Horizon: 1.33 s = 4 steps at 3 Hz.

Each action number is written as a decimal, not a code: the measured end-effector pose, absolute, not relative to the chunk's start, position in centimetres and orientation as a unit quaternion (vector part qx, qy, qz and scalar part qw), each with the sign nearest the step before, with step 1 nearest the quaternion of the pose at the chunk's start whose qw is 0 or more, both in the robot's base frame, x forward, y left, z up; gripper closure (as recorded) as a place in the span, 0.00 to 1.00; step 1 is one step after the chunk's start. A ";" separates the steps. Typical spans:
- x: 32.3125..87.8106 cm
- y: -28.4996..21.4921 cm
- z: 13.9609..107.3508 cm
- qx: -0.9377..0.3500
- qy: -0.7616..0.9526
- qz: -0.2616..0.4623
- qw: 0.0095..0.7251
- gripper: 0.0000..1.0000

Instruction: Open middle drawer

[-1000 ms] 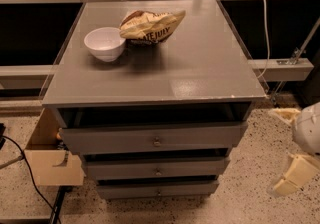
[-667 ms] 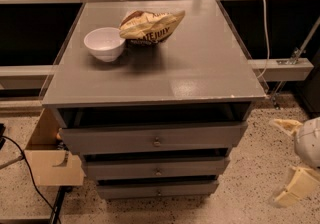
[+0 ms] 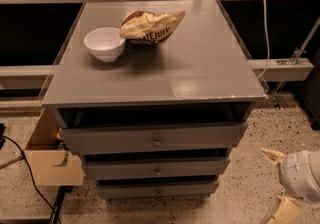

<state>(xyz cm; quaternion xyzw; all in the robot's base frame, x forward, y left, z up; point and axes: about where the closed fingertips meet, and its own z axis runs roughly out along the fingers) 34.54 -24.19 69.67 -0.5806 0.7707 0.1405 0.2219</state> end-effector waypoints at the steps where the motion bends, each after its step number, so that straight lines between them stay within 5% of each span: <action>1: 34.5 -24.2 69.7 -0.581 0.771 0.140 0.222 0.00; 4: 33.0 -23.4 60.8 -0.612 0.758 0.119 0.192 0.00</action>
Offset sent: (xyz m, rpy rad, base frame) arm -0.0138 0.0141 -0.0273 -0.0890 -0.0157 0.0561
